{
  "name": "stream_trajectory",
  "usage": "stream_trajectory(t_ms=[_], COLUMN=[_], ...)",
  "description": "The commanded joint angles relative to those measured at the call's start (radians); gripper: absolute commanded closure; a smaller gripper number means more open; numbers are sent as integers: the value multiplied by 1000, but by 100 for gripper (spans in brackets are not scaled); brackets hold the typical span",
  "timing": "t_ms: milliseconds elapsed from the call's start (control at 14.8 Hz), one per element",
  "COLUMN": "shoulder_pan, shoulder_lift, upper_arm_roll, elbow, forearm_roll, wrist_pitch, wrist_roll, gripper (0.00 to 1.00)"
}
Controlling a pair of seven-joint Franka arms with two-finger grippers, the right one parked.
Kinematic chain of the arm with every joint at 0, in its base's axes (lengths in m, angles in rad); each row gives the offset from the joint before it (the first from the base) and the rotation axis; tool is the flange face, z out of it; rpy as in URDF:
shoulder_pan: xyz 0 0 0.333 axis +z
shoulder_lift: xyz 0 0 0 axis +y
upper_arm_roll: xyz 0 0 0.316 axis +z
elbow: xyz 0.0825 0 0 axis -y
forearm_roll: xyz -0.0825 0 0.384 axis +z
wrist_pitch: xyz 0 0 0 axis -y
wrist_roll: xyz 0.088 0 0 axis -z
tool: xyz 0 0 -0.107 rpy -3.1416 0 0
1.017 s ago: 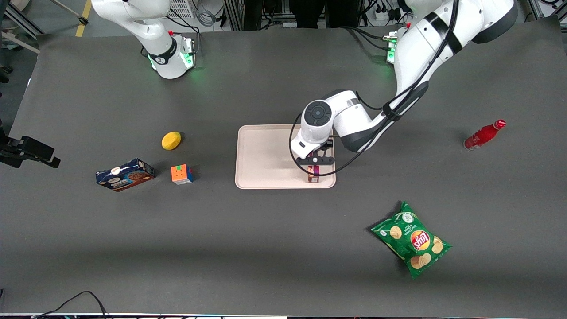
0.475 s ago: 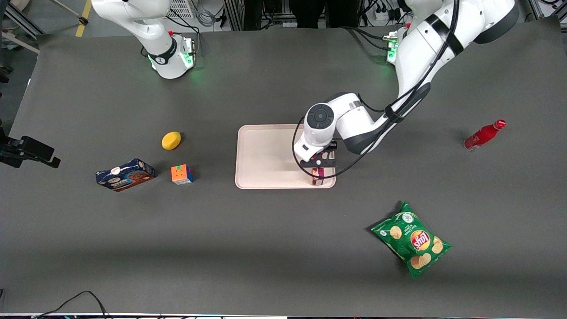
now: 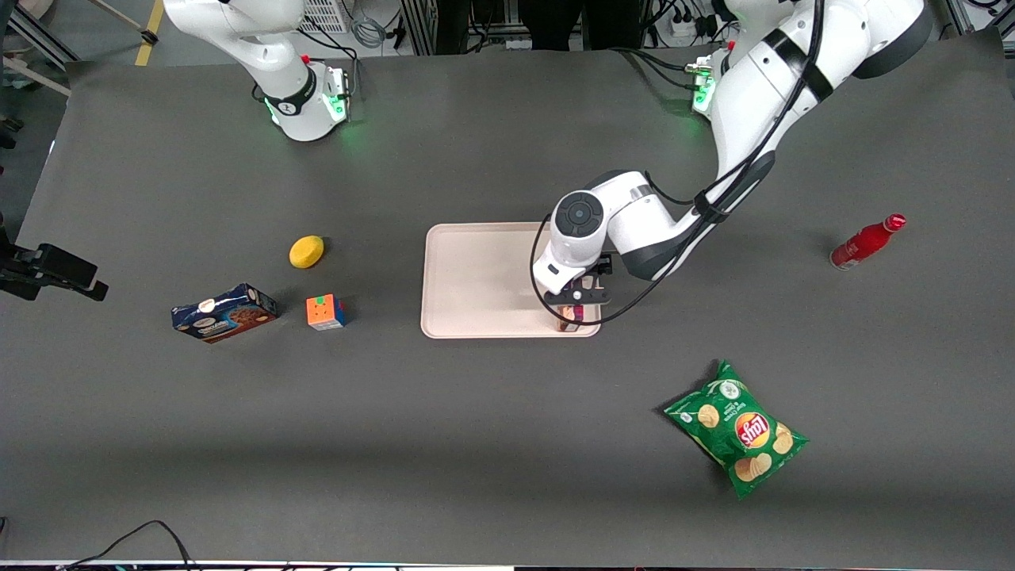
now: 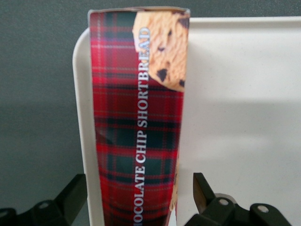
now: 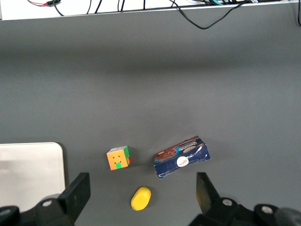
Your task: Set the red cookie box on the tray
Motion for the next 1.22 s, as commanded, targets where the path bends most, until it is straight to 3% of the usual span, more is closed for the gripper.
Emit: stream_trajectory(t_ms=[0, 339, 610, 678, 814, 1153], shoulder_pan=[3, 15, 44, 65, 78, 72], shoulder_lift=[-15, -87, -222, -257, -346, -593], upper_arm_roll=[-3, -37, -37, -37, -2, 257], elbow=[-5, 26, 26, 38, 105, 190], forearm_roll=[13, -40, -59, -94, -245, -426], wrist_pitch=[9, -10, -56, -100, -257, -562], wrist_roll=[-20, -14, 56, 130, 321, 746], gripper=[0, 0, 0, 0, 0, 0])
